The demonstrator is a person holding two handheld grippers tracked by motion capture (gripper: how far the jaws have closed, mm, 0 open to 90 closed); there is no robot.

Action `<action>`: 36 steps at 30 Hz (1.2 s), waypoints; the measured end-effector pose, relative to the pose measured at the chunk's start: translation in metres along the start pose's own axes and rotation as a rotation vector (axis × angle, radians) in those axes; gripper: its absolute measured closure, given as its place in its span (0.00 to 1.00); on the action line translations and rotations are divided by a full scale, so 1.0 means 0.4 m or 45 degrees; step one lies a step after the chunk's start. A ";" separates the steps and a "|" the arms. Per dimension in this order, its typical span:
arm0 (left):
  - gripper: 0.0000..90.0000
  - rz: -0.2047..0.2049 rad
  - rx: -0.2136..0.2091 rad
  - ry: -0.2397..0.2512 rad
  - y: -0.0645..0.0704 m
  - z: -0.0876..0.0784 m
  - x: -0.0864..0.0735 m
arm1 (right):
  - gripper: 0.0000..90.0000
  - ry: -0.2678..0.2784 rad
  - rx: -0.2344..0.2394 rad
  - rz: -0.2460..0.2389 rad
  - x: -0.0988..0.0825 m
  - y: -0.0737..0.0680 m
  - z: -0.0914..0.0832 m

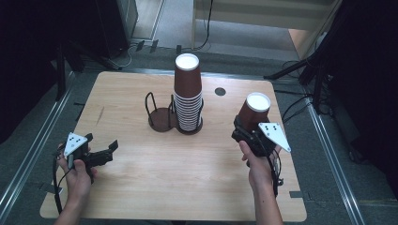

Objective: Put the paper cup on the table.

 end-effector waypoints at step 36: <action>0.00 0.192 -0.408 0.048 0.317 -0.011 0.102 | 0.11 -0.093 0.085 -0.090 -0.118 -0.098 0.002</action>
Point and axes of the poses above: each handheld gripper's, and its own axes: z roughly forward along the jaws, x roughly out of its top, y roughly to its right, the point moved 9 cm from there along z, roughly forward along the jaws, and after that the axes turned 7 degrees about x, right-handed, at the moved point
